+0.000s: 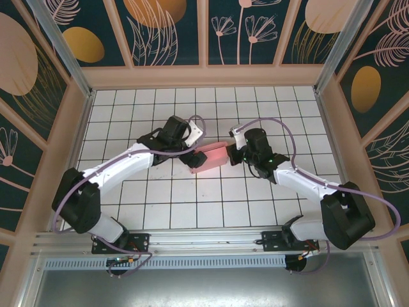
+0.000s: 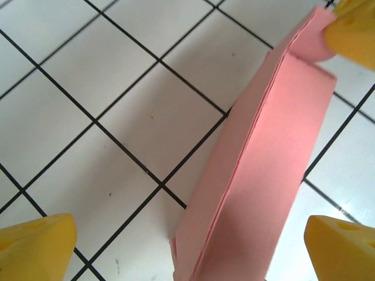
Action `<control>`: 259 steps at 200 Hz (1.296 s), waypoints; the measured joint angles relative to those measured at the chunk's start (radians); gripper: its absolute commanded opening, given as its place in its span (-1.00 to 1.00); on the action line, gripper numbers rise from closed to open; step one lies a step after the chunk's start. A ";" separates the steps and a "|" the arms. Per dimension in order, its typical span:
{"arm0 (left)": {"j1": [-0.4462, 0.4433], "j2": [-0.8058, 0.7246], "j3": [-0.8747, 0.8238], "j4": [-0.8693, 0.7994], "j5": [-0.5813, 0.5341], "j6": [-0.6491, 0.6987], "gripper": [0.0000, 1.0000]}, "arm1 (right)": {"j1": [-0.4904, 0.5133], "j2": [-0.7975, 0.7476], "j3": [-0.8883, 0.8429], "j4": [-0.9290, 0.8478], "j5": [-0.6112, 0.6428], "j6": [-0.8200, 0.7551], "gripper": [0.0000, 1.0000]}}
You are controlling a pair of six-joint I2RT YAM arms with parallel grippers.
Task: Fold the paper box
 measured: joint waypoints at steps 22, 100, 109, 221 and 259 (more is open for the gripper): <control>0.000 -0.055 -0.032 0.032 -0.002 -0.055 0.91 | 0.001 -0.002 0.000 0.000 0.000 -0.005 -1.00; 0.000 -0.110 -0.056 -0.026 -0.070 -0.240 0.20 | 0.005 0.000 -0.003 0.004 0.000 -0.007 -1.00; 0.000 -0.106 -0.055 -0.050 -0.070 -0.251 0.10 | 0.005 0.003 -0.003 0.007 0.001 -0.007 -1.00; 0.000 0.022 0.071 -0.239 -0.117 -0.347 -0.54 | 0.006 0.035 0.015 0.019 0.003 -0.007 -1.00; 0.000 0.042 0.101 -0.238 -0.082 -0.386 -0.61 | 0.008 0.035 0.015 0.020 0.003 -0.008 -1.00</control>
